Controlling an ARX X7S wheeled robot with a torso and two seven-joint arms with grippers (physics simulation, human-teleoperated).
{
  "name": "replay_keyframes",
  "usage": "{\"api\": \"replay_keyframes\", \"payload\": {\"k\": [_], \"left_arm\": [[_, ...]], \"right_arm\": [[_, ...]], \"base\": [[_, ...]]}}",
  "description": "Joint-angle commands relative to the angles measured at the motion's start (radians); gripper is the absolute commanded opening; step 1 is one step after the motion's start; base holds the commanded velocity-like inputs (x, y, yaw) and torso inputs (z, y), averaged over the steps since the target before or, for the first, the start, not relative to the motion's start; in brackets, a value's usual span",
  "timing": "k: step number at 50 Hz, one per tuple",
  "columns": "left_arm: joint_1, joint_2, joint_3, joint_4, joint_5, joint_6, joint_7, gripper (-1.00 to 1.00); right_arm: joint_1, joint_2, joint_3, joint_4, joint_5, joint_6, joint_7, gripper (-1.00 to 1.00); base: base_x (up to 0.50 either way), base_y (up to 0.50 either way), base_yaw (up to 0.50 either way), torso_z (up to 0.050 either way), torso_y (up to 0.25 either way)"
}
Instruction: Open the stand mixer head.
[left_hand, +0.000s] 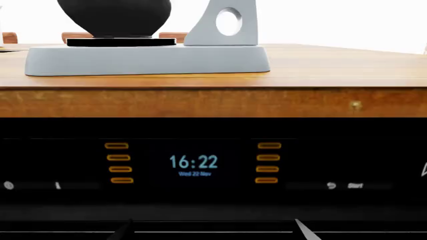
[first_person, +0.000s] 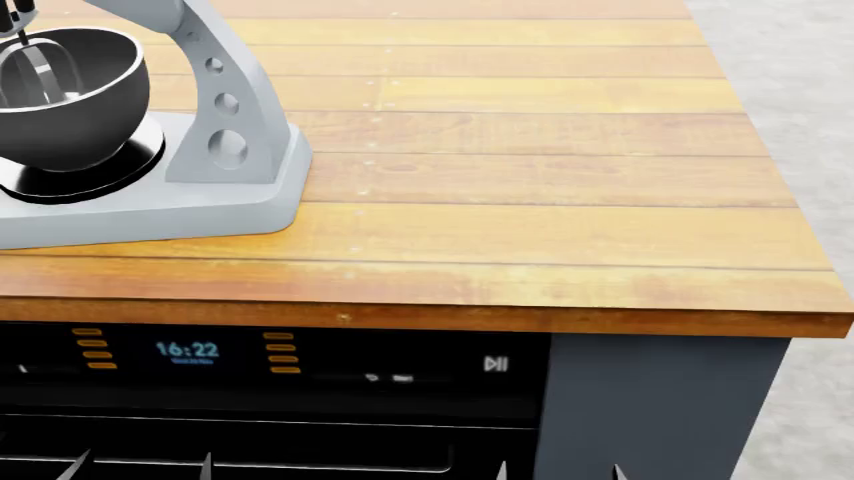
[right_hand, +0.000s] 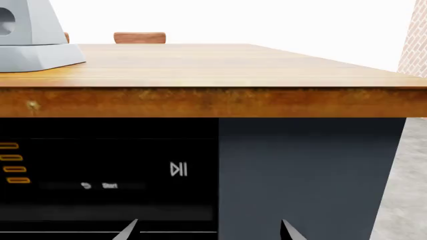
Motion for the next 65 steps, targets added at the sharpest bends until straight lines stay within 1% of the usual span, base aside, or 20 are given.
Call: {"api": "replay_keyframes", "payload": {"k": [1, 12, 14, 16, 17, 21, 23, 24, 26, 28, 30, 31, 33, 35, 36, 39, 43, 50, 59, 65], "left_arm": [[0.004, -0.016, 0.017, 0.008, -0.018, 0.0, -0.018, 1.0], [0.008, -0.046, 0.052, 0.024, -0.06, 0.011, -0.05, 1.0], [0.0, -0.047, 0.053, 0.025, -0.053, -0.038, -0.074, 1.0], [0.003, -0.053, 0.054, 0.016, -0.073, 0.02, -0.06, 1.0], [0.004, -0.055, 0.055, 0.018, -0.082, 0.006, -0.058, 1.0], [0.004, -0.062, 0.064, 0.017, -0.078, -0.001, -0.073, 1.0], [0.006, -0.066, 0.067, 0.02, -0.079, -0.01, -0.079, 1.0], [0.003, -0.068, 0.07, 0.021, -0.088, -0.018, -0.072, 1.0], [-0.002, -0.075, 0.078, 0.033, -0.101, -0.031, -0.06, 1.0], [-0.001, -0.083, 0.087, 0.056, -0.084, -0.041, -0.07, 1.0], [-0.014, -0.083, 0.076, 0.094, -0.071, -0.087, -0.106, 1.0], [-0.016, -0.088, 0.079, 0.11, -0.076, -0.101, -0.101, 1.0], [-0.03, -0.102, 0.071, 0.194, -0.07, -0.19, -0.121, 1.0], [-0.053, -0.111, 0.062, 0.251, -0.079, -0.258, -0.128, 1.0], [-0.08, -0.121, 0.062, 0.307, -0.078, -0.313, -0.131, 1.0], [-0.121, -0.136, 0.065, 0.393, -0.075, -0.406, -0.138, 1.0], [-0.219, -0.151, 0.082, 0.5, -0.069, -0.555, -0.143, 1.0], [-0.368, -0.174, 0.037, 0.679, -0.118, -0.772, -0.138, 1.0], [-0.39, -0.181, 0.033, 0.728, -0.131, -0.819, -0.144, 1.0], [-0.381, -0.182, 0.022, 0.738, -0.14, -0.82, -0.148, 1.0]], "right_arm": [[0.001, 0.015, -0.021, 0.001, 0.01, 0.004, 0.026, 1.0], [-0.002, 0.048, -0.058, -0.009, 0.038, 0.012, 0.065, 1.0], [-0.003, 0.051, -0.062, -0.012, 0.041, 0.013, 0.07, 1.0], [-0.001, 0.054, -0.065, -0.012, 0.044, 0.018, 0.077, 1.0], [0.0, 0.054, -0.066, -0.014, 0.045, 0.026, 0.083, 1.0], [0.004, 0.056, -0.066, -0.026, 0.061, 0.074, 0.098, 1.0], [0.009, 0.058, -0.072, -0.036, 0.061, 0.133, 0.109, 1.0], [0.019, 0.059, -0.077, -0.046, 0.058, 0.207, 0.119, 1.0], [0.033, 0.067, -0.088, -0.07, 0.06, 0.292, 0.117, 1.0], [0.031, 0.078, -0.095, -0.068, 0.061, 0.22, 0.103, 1.0], [0.045, 0.088, -0.105, -0.096, 0.022, 0.202, 0.132, 1.0], [0.051, 0.088, -0.102, -0.101, 0.005, 0.192, 0.153, 1.0], [0.099, 0.086, -0.074, -0.155, 0.042, 0.27, 0.152, 1.0], [0.139, 0.091, -0.077, -0.181, 0.035, 0.297, 0.16, 1.0], [0.171, 0.095, -0.078, -0.216, 0.04, 0.33, 0.156, 1.0], [0.218, 0.098, -0.072, -0.268, 0.049, 0.383, 0.164, 1.0], [0.309, 0.104, -0.056, -0.326, 0.073, 0.47, 0.166, 1.0], [0.452, 0.114, -0.035, -0.414, 0.1, 0.584, 0.176, 1.0], [0.482, 0.116, -0.018, -0.449, 0.134, 0.609, 0.184, 1.0], [0.474, 0.124, -0.032, -0.457, 0.125, 0.579, 0.192, 1.0]], "base": [[0.0, 0.0, 0.0, 0.0, 0.0], [0.0, 0.0, 0.0, 0.0, 0.0], [0.0, 0.0, 0.0, 0.0, 0.0], [0.0, 0.0, 0.0, 0.0, 0.0], [0.0, 0.0, 0.0, 0.0, 0.0], [0.0, 0.0, 0.0, 0.0, 0.0], [0.0, 0.0, 0.0, 0.0, 0.0], [0.0, 0.0, 0.0, 0.0, 0.0], [0.0, 0.0, 0.0, 0.0, 0.0], [0.0, 0.0, 0.0, 0.0, 0.0], [0.0, 0.0, 0.0, 0.0, 0.0], [0.0, 0.0, 0.0, 0.0, 0.0], [0.0, 0.0, 0.0, 0.0, 0.0], [0.0, 0.0, 0.0, 0.0, 0.0], [0.0, 0.0, 0.0, 0.0, 0.0], [0.0, 0.0, 0.0, 0.0, 0.0], [0.0, 0.0, 0.0, 0.0, 0.0], [0.0, 0.0, 0.0, 0.0, 0.0], [0.0, 0.0, 0.0, 0.0, 0.0], [0.0, 0.01, 0.0, 0.0, 0.0]]}}
